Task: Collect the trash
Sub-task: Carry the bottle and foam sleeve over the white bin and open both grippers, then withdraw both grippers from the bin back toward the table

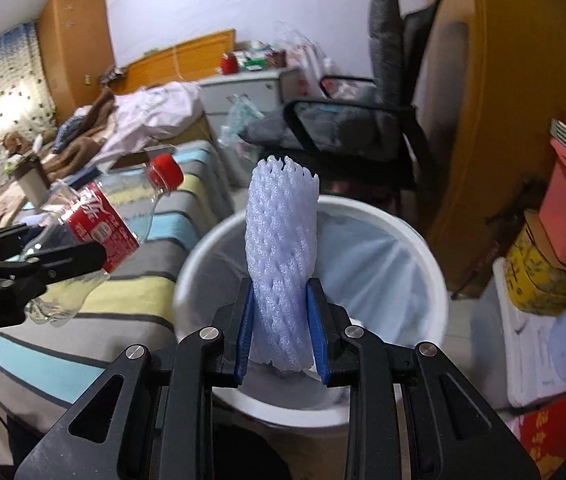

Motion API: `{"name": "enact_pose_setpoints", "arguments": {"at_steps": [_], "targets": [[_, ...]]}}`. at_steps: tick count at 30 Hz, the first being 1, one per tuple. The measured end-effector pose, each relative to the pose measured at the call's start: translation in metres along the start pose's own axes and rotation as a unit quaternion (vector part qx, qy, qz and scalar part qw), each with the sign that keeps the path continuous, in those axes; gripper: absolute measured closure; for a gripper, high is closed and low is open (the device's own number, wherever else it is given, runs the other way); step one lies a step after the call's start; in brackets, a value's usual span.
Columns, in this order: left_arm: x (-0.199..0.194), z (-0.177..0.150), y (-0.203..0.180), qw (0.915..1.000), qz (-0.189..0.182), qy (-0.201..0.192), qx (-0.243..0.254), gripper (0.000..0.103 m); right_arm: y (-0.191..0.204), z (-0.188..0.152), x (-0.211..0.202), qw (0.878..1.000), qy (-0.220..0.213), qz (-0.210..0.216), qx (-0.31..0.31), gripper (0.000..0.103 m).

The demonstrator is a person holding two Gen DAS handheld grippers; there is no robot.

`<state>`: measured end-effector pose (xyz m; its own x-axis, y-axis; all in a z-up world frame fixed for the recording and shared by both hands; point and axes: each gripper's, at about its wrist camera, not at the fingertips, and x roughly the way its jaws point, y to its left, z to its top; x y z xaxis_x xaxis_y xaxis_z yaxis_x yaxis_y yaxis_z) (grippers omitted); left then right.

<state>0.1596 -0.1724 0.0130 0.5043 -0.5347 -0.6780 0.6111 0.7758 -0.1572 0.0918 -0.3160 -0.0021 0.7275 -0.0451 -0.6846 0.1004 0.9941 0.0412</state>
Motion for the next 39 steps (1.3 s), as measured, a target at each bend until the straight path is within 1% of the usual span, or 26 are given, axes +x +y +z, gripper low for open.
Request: {"name": "enact_pose_setpoints", "arguments": {"at_steps": [9,14,19,21,23,24,25,27,33,39], "targets": [[0.037,0.010,-0.030,0.9992,-0.029,0.025,0.008,0.038,-0.024,-0.005,0.011,0.999,0.028,-0.024,0.017,0.075],[0.051,0.012,-0.037,0.9985,-0.039,0.037,0.008,0.038,-0.034,-0.006,0.019,0.998,0.040,-0.035,0.027,0.075],[0.054,0.012,-0.037,0.9986,-0.036,0.038,0.004,0.038,-0.040,-0.007,0.021,0.997,0.047,-0.056,0.026,0.071],[0.053,0.012,-0.035,0.9987,-0.037,0.034,-0.002,0.037,-0.042,-0.007,0.022,0.997,0.048,-0.059,0.027,0.068],[0.049,0.013,-0.035,0.9991,-0.032,0.027,0.000,0.027,-0.044,-0.008,0.022,0.997,0.046,-0.055,0.031,0.067],[0.047,0.014,-0.034,0.9992,-0.032,0.024,0.001,0.027,-0.044,-0.008,0.021,0.997,0.043,-0.054,0.032,0.063],[0.046,0.014,-0.034,0.9992,-0.033,0.023,0.001,0.027,-0.043,-0.008,0.020,0.997,0.041,-0.054,0.031,0.055],[0.042,0.014,-0.031,0.9993,-0.033,0.018,-0.003,0.027,-0.041,-0.008,0.018,0.997,0.038,-0.054,0.030,0.045],[0.026,0.011,-0.020,0.9996,-0.024,0.006,-0.013,0.027,-0.035,-0.005,0.012,0.997,0.030,-0.059,0.026,0.045],[0.005,0.004,-0.008,0.9997,-0.004,-0.008,-0.023,0.027,-0.024,-0.002,0.003,0.998,0.015,-0.053,0.025,0.045]]}}
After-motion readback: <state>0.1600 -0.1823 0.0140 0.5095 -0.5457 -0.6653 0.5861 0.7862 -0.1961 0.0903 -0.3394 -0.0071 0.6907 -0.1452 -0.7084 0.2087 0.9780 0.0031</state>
